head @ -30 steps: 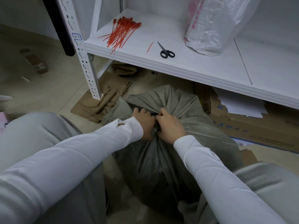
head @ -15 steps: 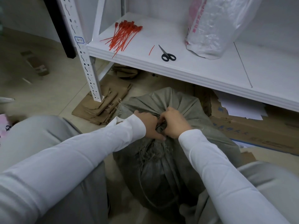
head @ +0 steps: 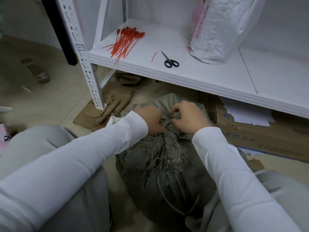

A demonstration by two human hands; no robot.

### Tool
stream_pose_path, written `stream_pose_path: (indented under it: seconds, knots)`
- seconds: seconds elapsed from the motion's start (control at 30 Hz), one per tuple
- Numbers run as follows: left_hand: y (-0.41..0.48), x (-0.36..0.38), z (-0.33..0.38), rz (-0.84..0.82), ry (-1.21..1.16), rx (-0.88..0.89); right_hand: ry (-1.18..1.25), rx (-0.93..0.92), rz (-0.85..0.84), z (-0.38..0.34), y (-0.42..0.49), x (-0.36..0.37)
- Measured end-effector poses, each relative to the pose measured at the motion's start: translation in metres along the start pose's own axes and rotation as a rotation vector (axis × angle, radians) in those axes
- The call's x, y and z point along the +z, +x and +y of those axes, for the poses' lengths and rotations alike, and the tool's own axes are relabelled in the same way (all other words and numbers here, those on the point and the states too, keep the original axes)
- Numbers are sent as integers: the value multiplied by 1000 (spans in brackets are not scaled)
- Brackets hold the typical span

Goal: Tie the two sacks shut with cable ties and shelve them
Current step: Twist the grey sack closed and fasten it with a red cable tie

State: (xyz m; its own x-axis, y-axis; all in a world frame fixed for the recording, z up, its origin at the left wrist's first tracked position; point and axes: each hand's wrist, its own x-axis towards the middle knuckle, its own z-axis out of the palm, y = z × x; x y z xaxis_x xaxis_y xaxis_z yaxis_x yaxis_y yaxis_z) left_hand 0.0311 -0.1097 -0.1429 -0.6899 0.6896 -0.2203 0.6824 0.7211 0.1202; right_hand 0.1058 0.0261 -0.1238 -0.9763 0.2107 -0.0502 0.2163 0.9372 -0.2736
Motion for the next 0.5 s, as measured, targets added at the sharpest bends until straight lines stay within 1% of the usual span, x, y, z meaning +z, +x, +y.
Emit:
stream_pose_path:
  seconds: [0.1, 0.2, 0.37, 0.5]
  knots:
    - [2, -10, -6, 105, -29, -11, 38, 3, 34, -2, 1, -2]
    - [3, -23, -14, 251, -32, -33, 89, -37, 122, -15, 6, -7]
    - [6, -48, -32, 422, -58, -53, 124, -114, 223, -58, 26, -21]
    - [11, -66, -55, 562, -8, -103, 141, -152, 259, -93, 51, -29]
